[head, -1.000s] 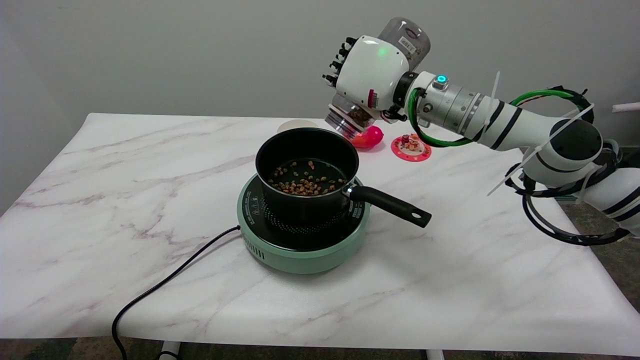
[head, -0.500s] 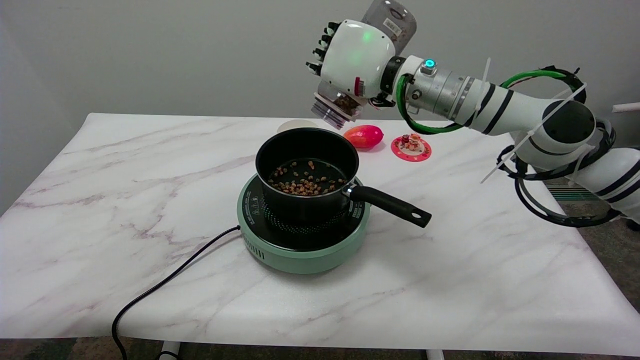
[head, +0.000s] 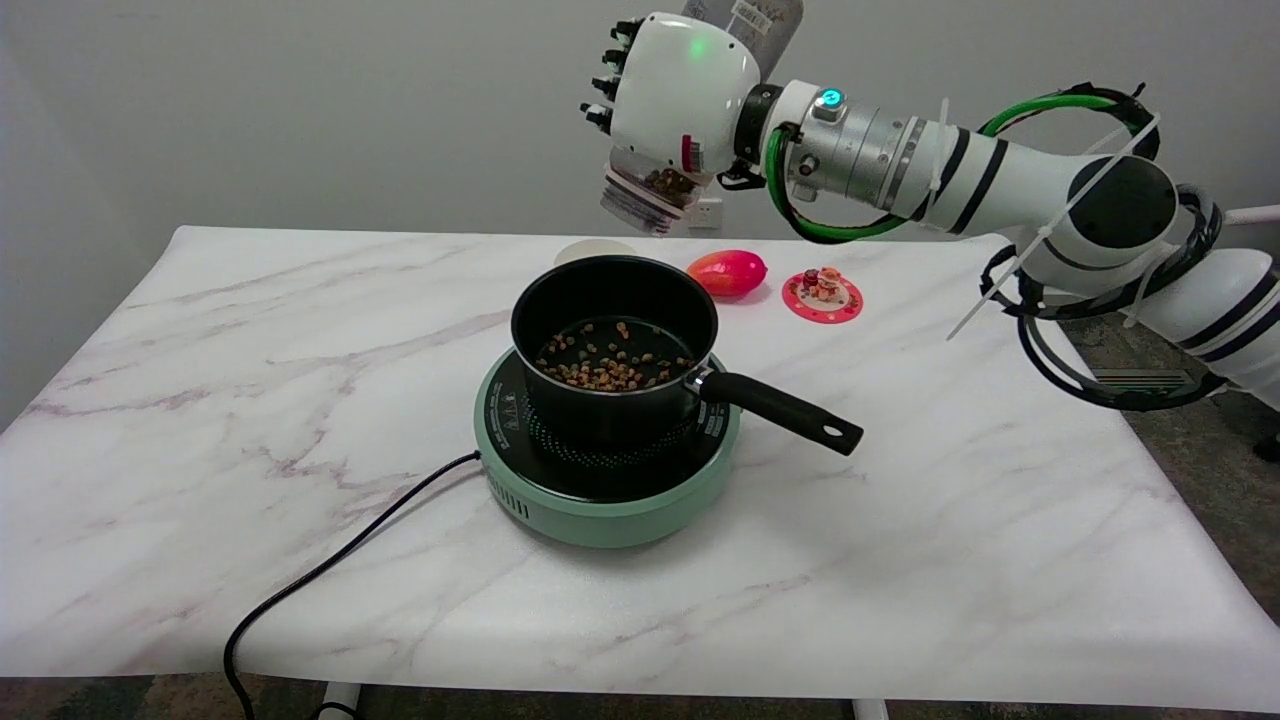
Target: Pour the contents of the bottle into the soup pot.
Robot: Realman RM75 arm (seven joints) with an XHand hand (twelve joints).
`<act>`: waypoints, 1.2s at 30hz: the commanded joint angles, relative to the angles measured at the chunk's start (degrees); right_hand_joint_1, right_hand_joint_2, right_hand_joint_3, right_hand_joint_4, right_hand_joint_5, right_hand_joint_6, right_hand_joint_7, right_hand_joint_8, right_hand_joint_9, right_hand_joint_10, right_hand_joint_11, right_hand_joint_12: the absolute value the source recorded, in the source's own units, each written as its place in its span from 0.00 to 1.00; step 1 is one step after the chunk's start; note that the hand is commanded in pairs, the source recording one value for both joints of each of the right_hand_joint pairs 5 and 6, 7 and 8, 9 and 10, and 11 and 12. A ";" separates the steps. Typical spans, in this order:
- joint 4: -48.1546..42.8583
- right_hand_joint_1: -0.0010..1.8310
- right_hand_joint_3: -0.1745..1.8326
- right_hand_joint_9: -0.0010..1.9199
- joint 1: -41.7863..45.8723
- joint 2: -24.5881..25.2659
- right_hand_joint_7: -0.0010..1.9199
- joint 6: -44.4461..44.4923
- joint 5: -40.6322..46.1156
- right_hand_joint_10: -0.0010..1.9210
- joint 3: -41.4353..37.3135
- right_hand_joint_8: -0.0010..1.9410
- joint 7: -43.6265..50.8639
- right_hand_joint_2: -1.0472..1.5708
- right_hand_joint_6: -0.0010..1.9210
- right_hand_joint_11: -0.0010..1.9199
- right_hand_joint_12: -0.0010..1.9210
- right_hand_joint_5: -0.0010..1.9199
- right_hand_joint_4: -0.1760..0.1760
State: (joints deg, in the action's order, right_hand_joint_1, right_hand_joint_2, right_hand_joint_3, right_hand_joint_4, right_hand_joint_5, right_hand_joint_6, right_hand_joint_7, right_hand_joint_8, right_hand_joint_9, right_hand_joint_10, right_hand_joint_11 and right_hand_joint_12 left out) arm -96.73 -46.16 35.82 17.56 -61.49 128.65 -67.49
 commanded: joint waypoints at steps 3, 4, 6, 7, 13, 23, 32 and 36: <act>1.63 0.79 0.40 0.67 -5.77 -0.44 0.98 1.18 -2.90 0.67 5.62 0.97 -0.12 0.72 1.00 0.60 0.60 1.00 0.50; 1.53 0.79 0.40 0.67 -5.79 -0.46 0.98 1.18 -3.22 0.67 5.62 0.97 -0.18 0.72 1.00 0.60 0.60 1.00 0.50; 1.63 0.79 0.40 0.67 -5.41 -0.52 0.98 1.02 -3.16 0.67 5.78 0.97 -0.38 0.72 1.00 0.60 0.60 1.00 0.50; 1.79 0.79 0.40 0.67 -5.07 -0.52 0.98 0.76 -3.02 0.67 6.08 0.97 -0.50 0.72 1.00 0.60 0.60 1.00 0.50; 2.07 0.79 0.40 0.67 -3.96 -0.68 0.98 -0.40 -3.56 0.67 6.65 0.97 -1.48 0.72 1.00 0.60 0.60 1.00 0.50; 2.15 0.79 0.40 0.67 -5.01 -0.68 0.98 -0.26 -5.19 0.67 6.73 0.97 -1.19 0.72 1.00 0.60 0.60 1.00 0.50; 2.16 0.79 0.40 0.67 -3.59 -2.25 0.98 -2.78 3.93 0.67 5.35 0.97 -1.57 0.72 1.00 0.60 0.60 1.00 0.50; 1.51 0.79 0.40 0.67 -0.32 -3.42 0.98 -4.49 9.06 0.67 2.01 0.97 -1.80 0.72 1.00 0.60 0.60 1.00 0.50</act>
State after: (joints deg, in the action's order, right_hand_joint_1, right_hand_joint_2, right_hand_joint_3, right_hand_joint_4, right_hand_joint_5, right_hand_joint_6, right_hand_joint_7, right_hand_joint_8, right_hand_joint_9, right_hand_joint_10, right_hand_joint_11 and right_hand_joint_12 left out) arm -94.70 -50.72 34.95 17.13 -64.51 134.74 -68.75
